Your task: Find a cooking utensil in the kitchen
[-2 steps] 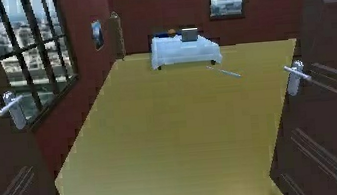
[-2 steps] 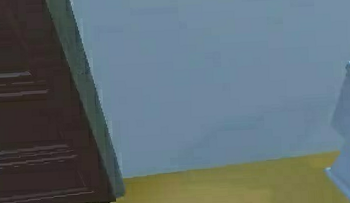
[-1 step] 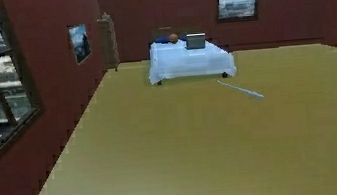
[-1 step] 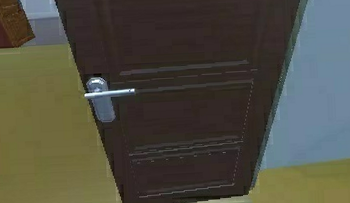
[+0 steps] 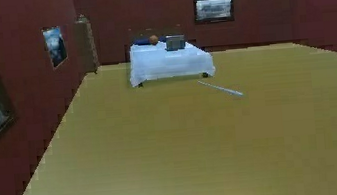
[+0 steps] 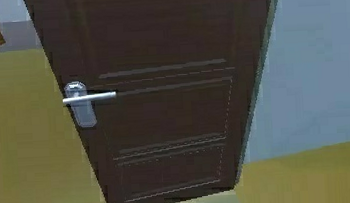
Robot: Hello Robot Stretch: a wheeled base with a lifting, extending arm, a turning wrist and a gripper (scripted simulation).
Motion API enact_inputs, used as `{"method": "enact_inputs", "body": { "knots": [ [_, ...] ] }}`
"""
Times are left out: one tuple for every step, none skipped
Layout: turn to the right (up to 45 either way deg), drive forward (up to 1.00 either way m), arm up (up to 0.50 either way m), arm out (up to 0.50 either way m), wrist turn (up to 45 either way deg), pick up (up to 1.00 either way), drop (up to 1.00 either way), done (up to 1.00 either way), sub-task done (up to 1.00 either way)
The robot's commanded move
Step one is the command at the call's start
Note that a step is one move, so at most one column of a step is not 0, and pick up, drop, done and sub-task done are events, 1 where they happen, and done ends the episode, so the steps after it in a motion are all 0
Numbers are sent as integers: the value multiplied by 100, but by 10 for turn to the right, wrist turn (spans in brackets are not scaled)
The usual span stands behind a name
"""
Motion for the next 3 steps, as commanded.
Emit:
{"method": "enact_inputs", "body": {
  "knots": [
    [0,55,0,0,0,0,0,0,0],
    [450,0,0,0,0,0,0,0,0],
    [120,0,0,0,0,0,0,0,0]
  ]
}}
